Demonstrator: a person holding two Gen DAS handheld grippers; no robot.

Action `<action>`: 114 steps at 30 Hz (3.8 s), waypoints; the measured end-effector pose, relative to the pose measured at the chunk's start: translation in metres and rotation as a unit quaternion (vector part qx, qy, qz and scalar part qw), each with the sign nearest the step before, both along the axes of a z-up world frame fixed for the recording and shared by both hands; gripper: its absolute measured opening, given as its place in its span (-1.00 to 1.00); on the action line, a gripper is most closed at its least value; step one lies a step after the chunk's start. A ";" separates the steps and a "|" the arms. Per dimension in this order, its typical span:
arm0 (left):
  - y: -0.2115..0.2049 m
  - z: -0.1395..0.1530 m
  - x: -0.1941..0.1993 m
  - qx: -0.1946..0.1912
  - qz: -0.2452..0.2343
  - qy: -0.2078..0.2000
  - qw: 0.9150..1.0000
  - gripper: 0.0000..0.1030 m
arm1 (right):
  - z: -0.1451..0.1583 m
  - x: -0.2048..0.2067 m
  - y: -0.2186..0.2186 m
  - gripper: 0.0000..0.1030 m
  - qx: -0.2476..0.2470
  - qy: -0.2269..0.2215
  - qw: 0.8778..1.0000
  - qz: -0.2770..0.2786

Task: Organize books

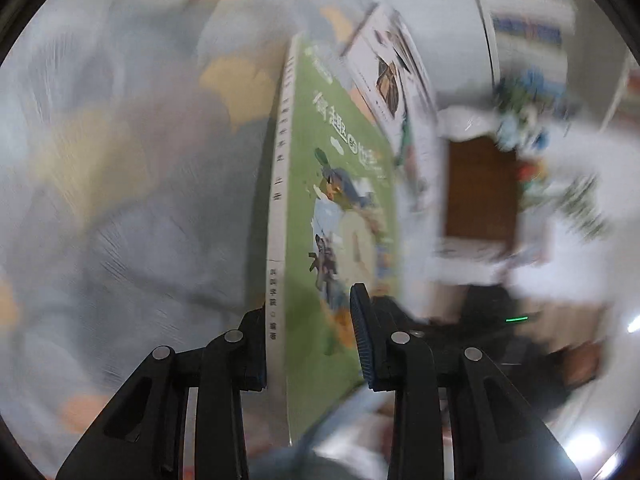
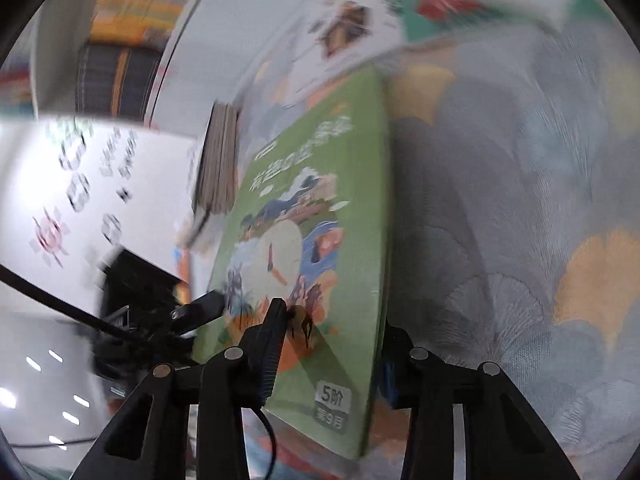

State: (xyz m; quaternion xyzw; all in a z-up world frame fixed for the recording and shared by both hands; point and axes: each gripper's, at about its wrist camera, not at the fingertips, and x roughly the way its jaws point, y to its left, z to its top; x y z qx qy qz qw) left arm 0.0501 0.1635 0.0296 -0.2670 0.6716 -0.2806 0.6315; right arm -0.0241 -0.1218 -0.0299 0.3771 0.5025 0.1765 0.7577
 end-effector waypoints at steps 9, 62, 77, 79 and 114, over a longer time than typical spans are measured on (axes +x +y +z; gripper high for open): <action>0.007 0.052 -0.008 -0.021 -0.029 -0.103 0.994 -0.44 | 0.070 -0.013 0.046 -0.20 -0.203 -0.096 0.972 0.063; -0.024 0.047 0.057 0.007 -0.009 -0.124 0.992 0.15 | 0.051 0.097 -0.032 -0.02 -0.210 -0.030 0.977 0.005; -0.223 0.016 0.110 -0.027 0.013 -0.064 0.997 0.15 | 0.042 0.150 -0.265 -0.33 -0.230 -0.042 0.966 -0.111; -0.228 0.009 0.117 -0.008 0.029 -0.064 0.997 0.15 | 0.033 0.167 -0.268 -0.33 -0.217 -0.036 0.971 -0.098; -0.180 -0.010 0.005 0.065 -0.025 -0.039 0.997 0.32 | 0.002 0.075 -0.195 -0.17 -0.184 -0.030 0.980 0.067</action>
